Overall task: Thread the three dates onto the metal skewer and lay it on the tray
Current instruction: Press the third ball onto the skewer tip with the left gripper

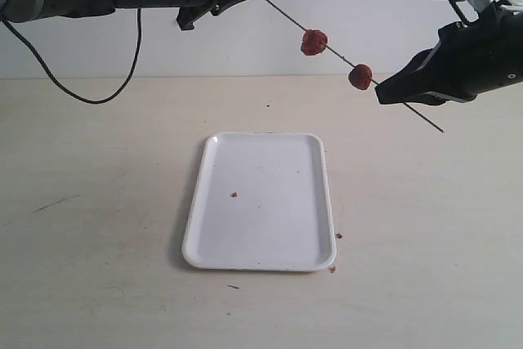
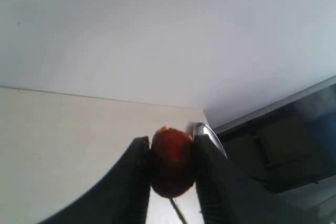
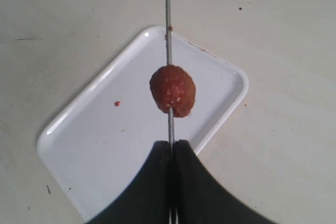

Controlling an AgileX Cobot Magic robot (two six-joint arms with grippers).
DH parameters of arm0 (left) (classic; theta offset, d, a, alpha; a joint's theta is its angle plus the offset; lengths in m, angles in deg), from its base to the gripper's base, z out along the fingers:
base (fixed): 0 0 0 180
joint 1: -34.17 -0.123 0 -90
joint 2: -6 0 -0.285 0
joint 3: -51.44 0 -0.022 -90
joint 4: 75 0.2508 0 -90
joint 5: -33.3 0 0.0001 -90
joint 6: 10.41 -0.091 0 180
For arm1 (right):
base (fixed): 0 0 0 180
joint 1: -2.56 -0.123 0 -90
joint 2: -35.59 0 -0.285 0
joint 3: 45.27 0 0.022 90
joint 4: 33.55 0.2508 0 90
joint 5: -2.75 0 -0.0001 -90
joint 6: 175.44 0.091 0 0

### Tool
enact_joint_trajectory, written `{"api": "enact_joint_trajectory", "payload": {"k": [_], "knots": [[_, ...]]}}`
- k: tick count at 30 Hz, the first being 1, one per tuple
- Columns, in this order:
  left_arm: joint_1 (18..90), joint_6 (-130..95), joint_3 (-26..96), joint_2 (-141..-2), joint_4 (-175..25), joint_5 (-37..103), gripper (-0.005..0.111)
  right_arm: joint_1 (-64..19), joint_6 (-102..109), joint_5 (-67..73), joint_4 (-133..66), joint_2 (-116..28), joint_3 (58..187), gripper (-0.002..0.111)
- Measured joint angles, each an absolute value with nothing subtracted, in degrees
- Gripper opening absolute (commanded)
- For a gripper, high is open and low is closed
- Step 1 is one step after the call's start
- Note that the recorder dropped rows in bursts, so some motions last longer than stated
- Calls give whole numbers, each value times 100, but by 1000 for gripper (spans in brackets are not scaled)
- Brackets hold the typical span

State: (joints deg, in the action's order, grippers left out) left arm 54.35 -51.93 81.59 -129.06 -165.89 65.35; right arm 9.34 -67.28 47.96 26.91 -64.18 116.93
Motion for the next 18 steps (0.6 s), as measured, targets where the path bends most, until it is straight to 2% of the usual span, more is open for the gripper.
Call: {"api": "enact_joint_trajectory", "payload": {"k": [18], "knots": [[5512,-5193,8159,-12906,-16329,6580,29,934,-6728,4796,2722,-6418,11693,0]]}}
